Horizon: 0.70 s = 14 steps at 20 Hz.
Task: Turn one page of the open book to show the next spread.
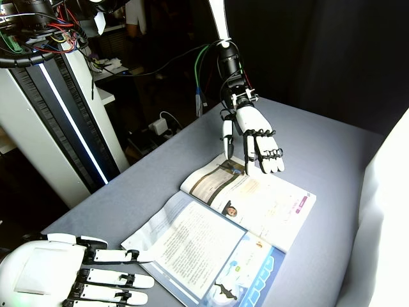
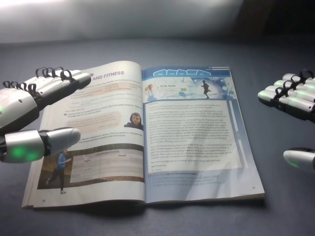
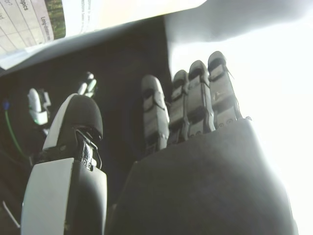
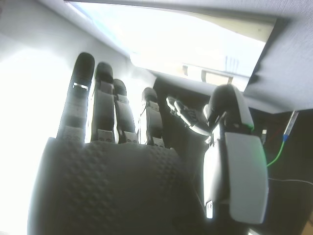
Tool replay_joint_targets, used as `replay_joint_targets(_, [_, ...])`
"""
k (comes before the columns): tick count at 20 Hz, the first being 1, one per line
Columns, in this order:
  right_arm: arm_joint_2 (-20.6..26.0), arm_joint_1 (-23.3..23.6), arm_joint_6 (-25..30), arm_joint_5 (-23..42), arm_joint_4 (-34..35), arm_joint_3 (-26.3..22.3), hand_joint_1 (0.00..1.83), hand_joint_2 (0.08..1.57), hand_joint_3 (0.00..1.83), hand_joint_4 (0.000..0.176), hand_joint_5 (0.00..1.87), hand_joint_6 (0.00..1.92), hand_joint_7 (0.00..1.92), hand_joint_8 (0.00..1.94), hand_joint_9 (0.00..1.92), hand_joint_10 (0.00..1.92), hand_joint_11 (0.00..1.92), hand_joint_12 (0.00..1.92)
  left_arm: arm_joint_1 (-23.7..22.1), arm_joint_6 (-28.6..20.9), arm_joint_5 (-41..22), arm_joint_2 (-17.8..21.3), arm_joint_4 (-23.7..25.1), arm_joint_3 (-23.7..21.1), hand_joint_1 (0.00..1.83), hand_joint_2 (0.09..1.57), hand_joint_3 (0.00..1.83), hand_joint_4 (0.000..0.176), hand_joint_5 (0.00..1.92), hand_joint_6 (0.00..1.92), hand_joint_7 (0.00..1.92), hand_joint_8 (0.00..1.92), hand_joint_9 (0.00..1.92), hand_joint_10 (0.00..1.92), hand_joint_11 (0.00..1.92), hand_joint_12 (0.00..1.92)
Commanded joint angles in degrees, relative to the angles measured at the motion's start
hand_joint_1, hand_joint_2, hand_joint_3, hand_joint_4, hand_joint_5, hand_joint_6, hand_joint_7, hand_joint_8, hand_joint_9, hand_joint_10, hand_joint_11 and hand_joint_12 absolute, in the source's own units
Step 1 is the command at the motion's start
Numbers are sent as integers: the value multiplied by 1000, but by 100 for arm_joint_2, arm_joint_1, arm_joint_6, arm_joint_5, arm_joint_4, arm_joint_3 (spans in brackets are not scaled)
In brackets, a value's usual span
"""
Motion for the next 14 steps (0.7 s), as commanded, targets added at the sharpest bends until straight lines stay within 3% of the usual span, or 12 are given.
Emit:
replay_joint_targets(1, [0, 84, 6, 535, 19, 14, 168, 1232, 39, 0, 0, 0, 0, 0, 0, 0, 0, 0, -29, -44, -545, 32, -80, 40, 237, 1320, 17, 31, 0, 0, 0, 0, 0, 0, 0, 0])
replay_joint_targets(4, [-1, 279, 49, 225, -278, 8, 133, 1211, 14, 0, 0, 0, 0, 0, 0, 0, 0, 0, -30, -84, -498, 53, -10, 37, 247, 1300, 2, 49, 0, 0, 0, 0, 0, 0, 0, 0])
replay_joint_targets(7, [-3, 592, 212, -201, -823, 9, 97, 1192, 4, 0, 0, 0, 0, 0, 0, 0, 0, 0, -30, -83, -444, 143, -3, 5, 219, 1285, 0, 47, 0, 0, 0, 0, 0, 0, 0, 0])
replay_joint_targets(8, [-34, 753, 261, -442, -1044, 19, 99, 1189, 2, 0, 0, 0, 0, 0, 0, 0, 0, 0, -29, -82, -407, 171, -1, 1, 200, 1283, 0, 55, 0, 0, 0, 0, 0, 0, 0, 0])
replay_joint_targets(11, [-262, 1079, 740, -1026, -1845, 190, 151, 1185, 0, 0, 0, 0, 0, 0, 0, 0, 0, 0, -5, -80, -332, 233, 3, -18, 145, 1281, 0, 63, 0, 0, 0, 0, 0, 0, 0, 0])
replay_joint_targets(13, [-415, 1197, 1030, -1288, -2265, 296, 155, 1209, 10, 0, 0, 0, 0, 0, 0, 0, 0, 0, 17, -81, -330, 273, -3, -38, 110, 1284, 0, 44, 0, 0, 0, 0, 0, 0, 0, 0])
replay_joint_targets(14, [-487, 1232, 1132, -1402, -2401, 345, 134, 1215, 11, 0, 0, 0, 0, 0, 0, 0, 0, 0, 30, -81, -328, 291, -8, -48, 94, 1282, 0, 47, 0, 0, 0, 0, 0, 0, 0, 0])
